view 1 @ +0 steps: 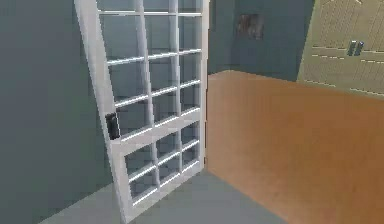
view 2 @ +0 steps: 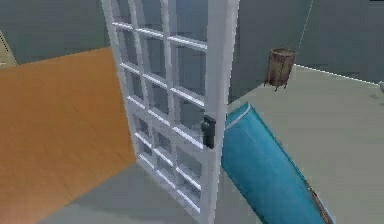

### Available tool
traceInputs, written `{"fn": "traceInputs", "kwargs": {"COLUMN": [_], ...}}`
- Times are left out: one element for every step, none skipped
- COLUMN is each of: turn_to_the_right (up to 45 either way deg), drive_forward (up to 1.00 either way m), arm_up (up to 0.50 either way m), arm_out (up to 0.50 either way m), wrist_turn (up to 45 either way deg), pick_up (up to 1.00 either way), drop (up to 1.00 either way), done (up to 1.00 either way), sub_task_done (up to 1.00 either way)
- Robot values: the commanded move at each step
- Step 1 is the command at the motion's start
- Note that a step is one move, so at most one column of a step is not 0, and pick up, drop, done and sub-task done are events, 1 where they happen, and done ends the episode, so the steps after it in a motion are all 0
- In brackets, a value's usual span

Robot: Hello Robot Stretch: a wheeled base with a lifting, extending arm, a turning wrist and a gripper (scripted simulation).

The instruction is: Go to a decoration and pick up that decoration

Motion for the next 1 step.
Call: {"fn": "traceInputs", "kwargs": {"turn_to_the_right": [42.0], "drive_forward": [0.00], "arm_up": [0.00], "arm_out": [0.00], "wrist_turn": [0.0], "pick_up": [0.00], "drop": [0.00], "done": [0.00], "sub_task_done": [0.00]}}
